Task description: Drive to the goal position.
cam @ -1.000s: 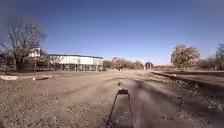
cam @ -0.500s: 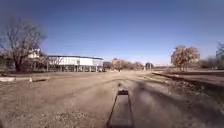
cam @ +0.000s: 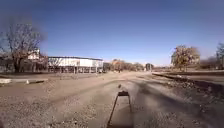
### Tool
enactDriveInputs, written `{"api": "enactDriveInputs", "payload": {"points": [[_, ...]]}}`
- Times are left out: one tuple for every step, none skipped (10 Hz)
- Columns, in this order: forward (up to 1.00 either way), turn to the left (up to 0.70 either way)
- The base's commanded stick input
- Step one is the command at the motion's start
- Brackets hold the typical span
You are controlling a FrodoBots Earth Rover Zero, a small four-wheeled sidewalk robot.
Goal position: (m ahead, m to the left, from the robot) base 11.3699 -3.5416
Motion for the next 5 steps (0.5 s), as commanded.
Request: {"api": "enactDriveInputs", "payload": {"points": [[0.5,0.0],[0.5,0.0],[0.5,0.0],[0.5,0.0],[0.5,0.0]]}}
